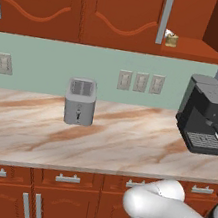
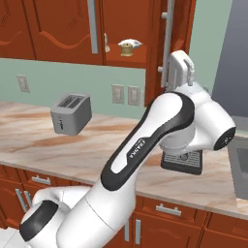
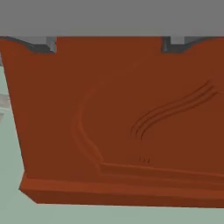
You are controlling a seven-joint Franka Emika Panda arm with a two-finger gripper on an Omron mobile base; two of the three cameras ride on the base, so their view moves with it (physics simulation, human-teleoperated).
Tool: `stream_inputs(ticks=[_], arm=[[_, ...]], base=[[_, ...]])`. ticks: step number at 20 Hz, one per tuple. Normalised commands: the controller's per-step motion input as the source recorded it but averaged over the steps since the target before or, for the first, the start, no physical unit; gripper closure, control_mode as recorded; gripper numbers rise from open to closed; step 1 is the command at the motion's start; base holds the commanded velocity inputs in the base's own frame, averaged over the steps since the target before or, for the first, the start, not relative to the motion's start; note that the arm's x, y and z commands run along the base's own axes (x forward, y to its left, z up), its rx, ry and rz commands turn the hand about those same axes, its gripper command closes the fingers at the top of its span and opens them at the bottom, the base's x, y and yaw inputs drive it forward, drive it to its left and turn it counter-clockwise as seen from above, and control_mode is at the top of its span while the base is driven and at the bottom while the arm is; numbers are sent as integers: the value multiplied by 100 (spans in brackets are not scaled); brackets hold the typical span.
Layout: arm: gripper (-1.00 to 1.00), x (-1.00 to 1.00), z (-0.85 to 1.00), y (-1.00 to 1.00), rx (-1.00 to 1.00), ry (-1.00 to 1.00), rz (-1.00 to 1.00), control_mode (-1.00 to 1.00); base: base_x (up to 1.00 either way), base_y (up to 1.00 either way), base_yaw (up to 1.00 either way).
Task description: Pick the candle and candle from the dining table and place them in the open cabinet. Close the cabinet after placing the objects.
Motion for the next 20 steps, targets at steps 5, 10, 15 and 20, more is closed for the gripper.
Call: stream_inputs(ticks=[5,10,15,20], arm=[[-100,-1,18,49,-8,-11,1,-100],[-100,0,7,50,-9,-9,0,-100],[-100,2,0,63,-12,-6,0,-100],[-100,5,0,56,-17,-5,0,-100]], base=[[0,0,0],[0,0,0],[0,0,0],[0,0,0]])
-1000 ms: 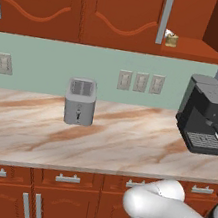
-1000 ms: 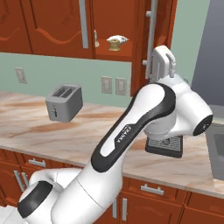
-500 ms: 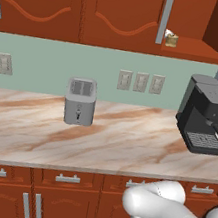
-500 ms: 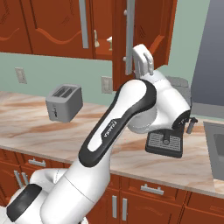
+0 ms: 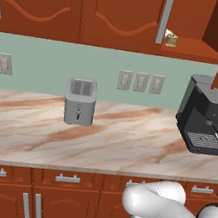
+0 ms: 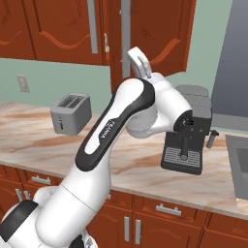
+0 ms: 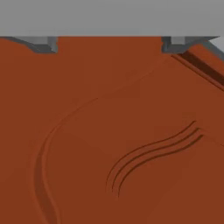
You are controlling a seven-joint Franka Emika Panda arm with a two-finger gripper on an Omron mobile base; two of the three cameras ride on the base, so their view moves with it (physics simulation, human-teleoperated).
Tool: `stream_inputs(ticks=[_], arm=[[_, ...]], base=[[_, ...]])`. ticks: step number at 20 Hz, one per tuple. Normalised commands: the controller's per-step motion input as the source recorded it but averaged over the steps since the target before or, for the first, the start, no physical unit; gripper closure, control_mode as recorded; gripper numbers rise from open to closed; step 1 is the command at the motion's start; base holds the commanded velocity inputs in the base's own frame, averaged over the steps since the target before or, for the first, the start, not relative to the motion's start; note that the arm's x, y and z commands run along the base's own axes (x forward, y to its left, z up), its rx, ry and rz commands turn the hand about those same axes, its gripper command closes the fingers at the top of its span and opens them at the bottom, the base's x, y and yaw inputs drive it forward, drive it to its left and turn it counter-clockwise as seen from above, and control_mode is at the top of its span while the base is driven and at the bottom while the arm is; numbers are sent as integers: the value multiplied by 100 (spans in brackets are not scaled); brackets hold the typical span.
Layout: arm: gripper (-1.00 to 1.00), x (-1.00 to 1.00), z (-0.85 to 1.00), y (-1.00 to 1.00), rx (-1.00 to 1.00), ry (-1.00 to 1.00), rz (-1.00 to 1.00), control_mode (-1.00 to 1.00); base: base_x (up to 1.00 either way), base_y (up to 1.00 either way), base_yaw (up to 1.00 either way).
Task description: Pick the candle and candle from the dining table and place them in the open cabinet. Close the cabinet after placing the objects.
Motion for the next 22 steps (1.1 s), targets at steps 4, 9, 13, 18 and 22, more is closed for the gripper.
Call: stream_inputs(ticks=[4,9,13,18,22], arm=[[-100,16,3,43,-20,-5,0,-100],[-100,18,0,46,-25,-6,-2,-100],[-100,33,0,47,-25,-6,-7,-100],[-100,38,0,49,-24,-4,-13,-100],[-100,37,-4,51,-23,-3,-16,-100]], base=[[0,0,0],[0,0,0],[0,0,0],[0,0,0],[0,0,0]])
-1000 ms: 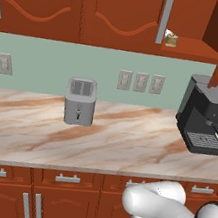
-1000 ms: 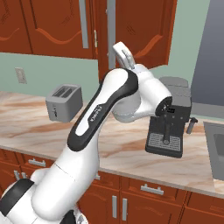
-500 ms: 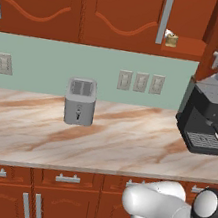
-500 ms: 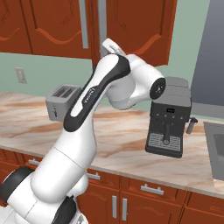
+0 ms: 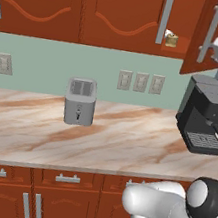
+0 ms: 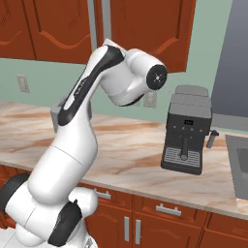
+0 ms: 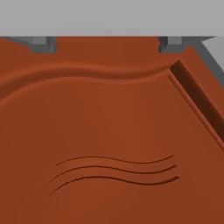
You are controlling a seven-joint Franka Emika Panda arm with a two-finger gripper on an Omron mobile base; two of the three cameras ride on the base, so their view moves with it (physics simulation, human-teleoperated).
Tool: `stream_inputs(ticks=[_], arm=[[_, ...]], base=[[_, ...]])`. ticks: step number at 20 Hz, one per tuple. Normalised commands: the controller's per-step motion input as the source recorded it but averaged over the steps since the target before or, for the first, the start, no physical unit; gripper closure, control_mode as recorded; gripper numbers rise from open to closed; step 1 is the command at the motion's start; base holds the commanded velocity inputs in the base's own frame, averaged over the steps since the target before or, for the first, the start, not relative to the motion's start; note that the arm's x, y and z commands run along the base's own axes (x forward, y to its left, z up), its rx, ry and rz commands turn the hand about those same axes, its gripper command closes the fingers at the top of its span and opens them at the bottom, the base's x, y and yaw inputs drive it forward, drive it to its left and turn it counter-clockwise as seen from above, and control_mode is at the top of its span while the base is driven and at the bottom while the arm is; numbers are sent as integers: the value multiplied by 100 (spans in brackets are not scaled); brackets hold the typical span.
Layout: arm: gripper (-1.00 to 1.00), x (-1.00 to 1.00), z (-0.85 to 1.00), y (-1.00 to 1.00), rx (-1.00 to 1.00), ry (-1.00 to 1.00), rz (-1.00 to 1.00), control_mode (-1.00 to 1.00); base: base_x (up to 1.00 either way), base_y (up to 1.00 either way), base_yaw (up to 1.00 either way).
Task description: Pick the candle and candle from the dining table and place them in the open cabinet. Close the cabinet after placing the objects.
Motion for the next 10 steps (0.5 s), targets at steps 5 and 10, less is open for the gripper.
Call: stream_inputs(ticks=[5,10], arm=[[-100,34,-7,53,-24,-3,-16,-100],[-100,38,-6,47,-24,-3,-16,-100]], base=[[0,0,0],[0,0,0]])
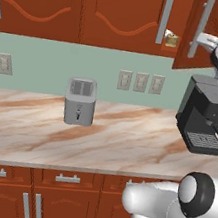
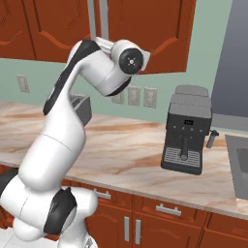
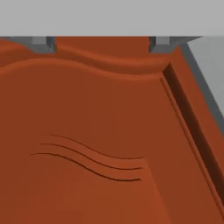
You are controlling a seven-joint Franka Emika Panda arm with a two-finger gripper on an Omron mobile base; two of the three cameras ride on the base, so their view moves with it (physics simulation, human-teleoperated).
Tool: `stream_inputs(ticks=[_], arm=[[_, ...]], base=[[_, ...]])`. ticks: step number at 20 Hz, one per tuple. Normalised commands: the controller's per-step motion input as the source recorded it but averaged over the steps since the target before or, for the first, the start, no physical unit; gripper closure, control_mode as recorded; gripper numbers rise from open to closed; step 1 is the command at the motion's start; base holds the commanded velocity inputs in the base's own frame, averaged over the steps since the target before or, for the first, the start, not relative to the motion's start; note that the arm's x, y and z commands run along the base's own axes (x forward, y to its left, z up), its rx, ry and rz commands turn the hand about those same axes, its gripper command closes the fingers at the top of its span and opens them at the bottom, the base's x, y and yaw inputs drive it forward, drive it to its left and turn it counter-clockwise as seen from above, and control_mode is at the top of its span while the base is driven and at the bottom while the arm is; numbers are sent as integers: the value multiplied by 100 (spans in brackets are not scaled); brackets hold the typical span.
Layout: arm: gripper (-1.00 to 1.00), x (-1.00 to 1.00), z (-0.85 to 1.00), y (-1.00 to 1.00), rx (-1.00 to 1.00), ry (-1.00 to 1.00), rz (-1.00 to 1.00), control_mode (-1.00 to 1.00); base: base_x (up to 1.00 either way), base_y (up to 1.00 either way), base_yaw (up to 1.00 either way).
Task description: Pick the candle and candle from the dining table and place them in the open cabinet. Close the cabinet after placing the objects.
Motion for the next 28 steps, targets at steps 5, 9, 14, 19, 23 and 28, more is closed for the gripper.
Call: stream_inputs(ticks=[5,9,14,19,23,28], arm=[[-100,61,-15,36,-23,-1,-15,-100],[-100,80,-21,22,-21,0,-15,-100],[-100,74,-15,20,-20,0,-15,-100],[-100,71,-10,18,-20,0,-16,-100],[-100,65,-6,15,-17,0,-17,-100],[-100,56,-1,14,-15,0,-17,-100]], base=[[0,0,0],[0,0,0],[0,0,0],[0,0,0],[0,0,0],[0,0,0]])
